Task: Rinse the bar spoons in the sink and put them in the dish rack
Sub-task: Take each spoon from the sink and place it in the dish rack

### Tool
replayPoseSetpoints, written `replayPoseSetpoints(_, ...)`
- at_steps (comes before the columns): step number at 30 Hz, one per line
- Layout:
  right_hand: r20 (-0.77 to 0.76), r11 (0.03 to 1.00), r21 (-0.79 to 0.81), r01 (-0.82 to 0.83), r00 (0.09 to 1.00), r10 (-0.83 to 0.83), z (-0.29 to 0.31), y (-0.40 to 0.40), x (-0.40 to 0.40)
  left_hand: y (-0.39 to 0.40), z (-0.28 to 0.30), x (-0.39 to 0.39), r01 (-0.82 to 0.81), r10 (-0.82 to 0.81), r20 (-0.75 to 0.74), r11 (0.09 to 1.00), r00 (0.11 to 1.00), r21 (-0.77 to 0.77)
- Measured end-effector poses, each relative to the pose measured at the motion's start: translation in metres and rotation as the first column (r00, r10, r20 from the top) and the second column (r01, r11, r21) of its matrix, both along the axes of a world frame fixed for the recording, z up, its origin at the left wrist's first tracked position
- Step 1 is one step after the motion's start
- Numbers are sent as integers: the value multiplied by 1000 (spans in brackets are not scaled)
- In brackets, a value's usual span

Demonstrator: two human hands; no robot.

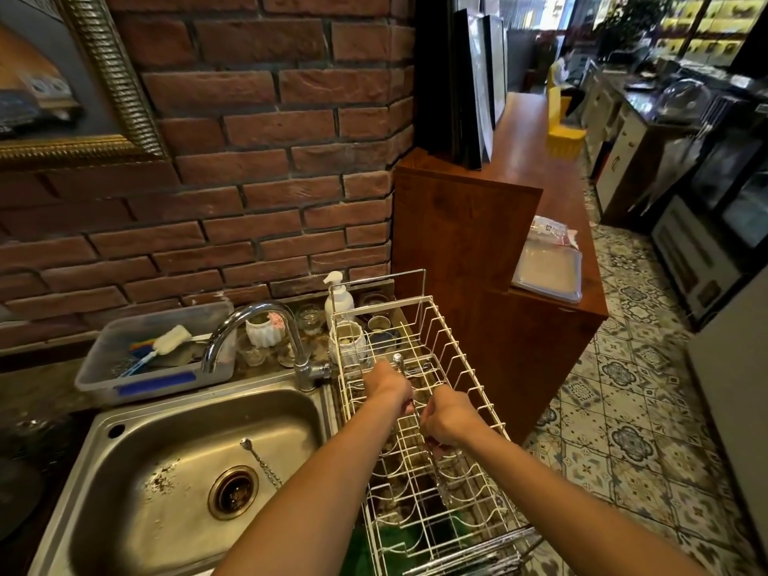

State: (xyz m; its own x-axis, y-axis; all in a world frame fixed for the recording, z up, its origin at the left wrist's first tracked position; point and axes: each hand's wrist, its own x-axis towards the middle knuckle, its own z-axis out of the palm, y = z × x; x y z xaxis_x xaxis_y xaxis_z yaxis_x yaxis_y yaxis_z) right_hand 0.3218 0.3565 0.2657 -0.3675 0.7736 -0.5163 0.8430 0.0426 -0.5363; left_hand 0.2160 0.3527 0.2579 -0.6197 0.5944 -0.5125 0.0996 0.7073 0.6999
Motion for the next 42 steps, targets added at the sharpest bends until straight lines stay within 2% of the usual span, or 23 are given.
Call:
replayPoseSetpoints(12, 97, 989, 129, -77, 993, 65, -11, 2, 2, 4, -12, 1, -16, 16, -65, 1000, 998, -3)
replayPoseSetpoints(18, 69, 991, 104, -84, 995, 77, -10, -1, 3, 3, -17, 2, 49, -52, -230, 999, 972, -16)
replayPoseSetpoints(24, 35, 994, 85, -64, 997, 61, -7, -2, 2, -1, -16, 3, 59, -61, -233, 998, 970, -18)
replayPoseSetpoints(32, -38, 999, 40, 8, 999, -7, 8, -3, 8, -5, 1, 1, 171, -179, -290, 984, 940, -54)
replayPoseSetpoints(36, -156, 998, -23, 60, 986, -63, 24, -5, 14, -12, 23, -7, 188, -184, -163, 982, 969, 10)
replayPoseSetpoints(39, -215, 997, -31, 72, 974, -77, 41, -2, 18, -22, 47, -18, 147, -158, 60, 977, 986, 152)
replayPoseSetpoints(42, -334, 995, -47, 90, 937, -101, 63, 5, 22, -42, 81, -34, 83, -159, 256, 955, 953, 284)
